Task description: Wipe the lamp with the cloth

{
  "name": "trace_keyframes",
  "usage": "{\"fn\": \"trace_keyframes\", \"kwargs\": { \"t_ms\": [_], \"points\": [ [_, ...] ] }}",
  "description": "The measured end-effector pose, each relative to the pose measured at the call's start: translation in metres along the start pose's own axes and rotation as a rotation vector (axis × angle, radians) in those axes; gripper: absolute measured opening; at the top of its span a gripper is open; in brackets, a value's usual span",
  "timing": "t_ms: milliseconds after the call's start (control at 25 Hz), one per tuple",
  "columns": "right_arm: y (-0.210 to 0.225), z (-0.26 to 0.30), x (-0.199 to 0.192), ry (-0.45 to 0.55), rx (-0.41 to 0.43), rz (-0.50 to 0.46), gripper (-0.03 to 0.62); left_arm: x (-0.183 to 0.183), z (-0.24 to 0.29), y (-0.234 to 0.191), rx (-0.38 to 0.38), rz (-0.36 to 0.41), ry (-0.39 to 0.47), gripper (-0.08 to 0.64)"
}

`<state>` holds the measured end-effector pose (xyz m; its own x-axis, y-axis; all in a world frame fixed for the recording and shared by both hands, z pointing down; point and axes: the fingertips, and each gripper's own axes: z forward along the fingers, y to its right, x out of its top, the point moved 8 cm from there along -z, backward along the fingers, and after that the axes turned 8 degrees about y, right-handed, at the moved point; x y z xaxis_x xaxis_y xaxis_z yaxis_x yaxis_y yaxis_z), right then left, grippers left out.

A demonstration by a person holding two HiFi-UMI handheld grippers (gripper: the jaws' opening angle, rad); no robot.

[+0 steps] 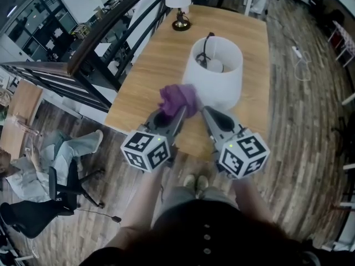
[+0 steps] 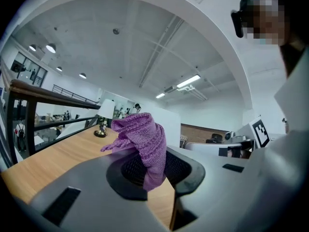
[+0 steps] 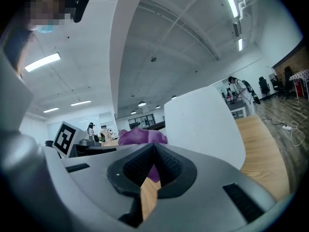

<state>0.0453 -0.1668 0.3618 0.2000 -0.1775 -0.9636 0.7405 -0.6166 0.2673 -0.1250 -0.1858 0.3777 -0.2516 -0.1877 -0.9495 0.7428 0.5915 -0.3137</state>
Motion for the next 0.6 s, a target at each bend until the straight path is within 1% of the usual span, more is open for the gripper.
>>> {"fn": "trace_keyframes", "kwargs": {
  "t_ms": [120,320,600],
  "points": [
    [0.0,-0.003,0.009,0.023,-0.008,0.002,0.012,0.015,-0.001,0.008,-0.027,0.01,0.033,0.078],
    [0.0,-0.006,0.022,0.056,-0.013,-0.023,0.012,0.038,0.0,0.018,-0.065,0.035,0.085,0.078],
    [-0.001,-0.008,0.037,0.103,-0.019,-0.05,0.012,0.061,0.004,0.029,-0.105,0.076,0.135,0.078]
  ]
}}
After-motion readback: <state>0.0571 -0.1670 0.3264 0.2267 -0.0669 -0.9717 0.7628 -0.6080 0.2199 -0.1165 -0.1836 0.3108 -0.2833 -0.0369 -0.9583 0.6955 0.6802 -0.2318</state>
